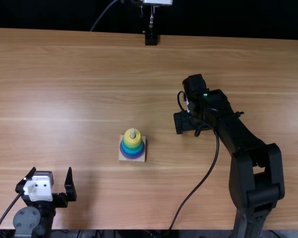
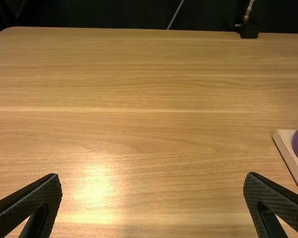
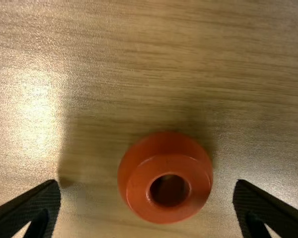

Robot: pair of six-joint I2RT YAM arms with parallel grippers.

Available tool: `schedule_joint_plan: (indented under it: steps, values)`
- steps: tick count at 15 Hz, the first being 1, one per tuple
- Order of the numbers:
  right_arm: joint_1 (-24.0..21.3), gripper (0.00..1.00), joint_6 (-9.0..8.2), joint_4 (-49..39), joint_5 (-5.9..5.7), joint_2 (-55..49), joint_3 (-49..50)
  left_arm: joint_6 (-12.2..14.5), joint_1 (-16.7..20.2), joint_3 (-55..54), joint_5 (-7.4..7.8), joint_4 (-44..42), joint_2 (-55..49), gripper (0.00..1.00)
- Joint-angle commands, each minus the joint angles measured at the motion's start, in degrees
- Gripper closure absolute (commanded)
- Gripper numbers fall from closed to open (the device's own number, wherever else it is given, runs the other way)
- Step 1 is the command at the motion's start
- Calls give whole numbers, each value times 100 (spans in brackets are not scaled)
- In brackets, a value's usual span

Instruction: Build the Hanoi tower: stack the rings onto the peg from bottom to top in this color order: purple, dark blue, light blue, dark green, light green, yellow, orange.

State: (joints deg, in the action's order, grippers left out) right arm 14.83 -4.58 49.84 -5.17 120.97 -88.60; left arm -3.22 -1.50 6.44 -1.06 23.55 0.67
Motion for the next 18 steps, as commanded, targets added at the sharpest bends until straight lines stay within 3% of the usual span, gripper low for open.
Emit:
schedule_joint_plan:
  steps: [1,4,7,15,18]
  values:
    - [-68,55,-38,0,-10,120,-167,27,0,-644,22,450,-67,0]
    - [-59,85,-38,21,-10,111,-167,27,0,-644,22,450,-67,0]
    - [-59,99,-27,42,0,111,-149,27,0,-644,22,450,-67,0]
    - [-24,100,-27,74,0,15,-167,27,-8,-644,22,450,-67,0]
    - [-15,100,-6,285,0,-680,-483,27,0,-644,32,450,-67,0]
